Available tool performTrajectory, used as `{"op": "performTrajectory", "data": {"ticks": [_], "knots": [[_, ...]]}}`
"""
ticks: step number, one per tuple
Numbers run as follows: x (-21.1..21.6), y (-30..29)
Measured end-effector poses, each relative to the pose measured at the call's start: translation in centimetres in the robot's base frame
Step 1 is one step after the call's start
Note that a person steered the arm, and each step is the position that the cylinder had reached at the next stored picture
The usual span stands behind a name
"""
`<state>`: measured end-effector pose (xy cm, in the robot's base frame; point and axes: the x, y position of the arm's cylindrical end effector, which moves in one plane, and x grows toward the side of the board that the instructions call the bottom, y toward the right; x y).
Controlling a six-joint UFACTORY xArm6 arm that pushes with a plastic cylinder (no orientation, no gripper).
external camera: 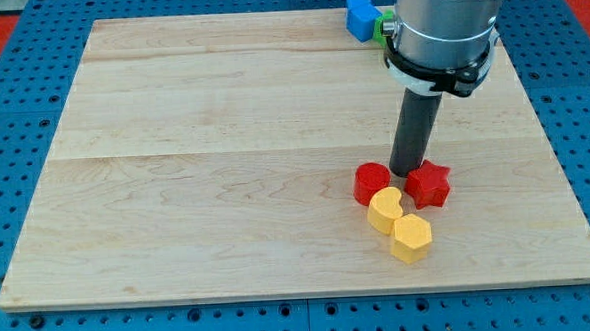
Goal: Push the green star along with the green circle towards down a bit
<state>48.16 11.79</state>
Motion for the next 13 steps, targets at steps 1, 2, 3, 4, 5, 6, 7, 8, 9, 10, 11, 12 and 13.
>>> {"op": "performTrajectory", "data": {"ticks": [1, 2, 3, 4, 5, 6, 7, 8, 9, 10, 11, 12, 13], "knots": [[-2.0, 2.4], [-5.7, 6.1], [-9.5, 6.5], [-9.6, 6.4], [-9.8, 6.4], [-11.8, 7.3], [-13.5, 7.6], [-8.8, 4.8], [-7.3, 5.2], [-9.4, 6.6], [-13.0, 6.5], [-15.7, 7.7], [-19.2, 8.9]]}}
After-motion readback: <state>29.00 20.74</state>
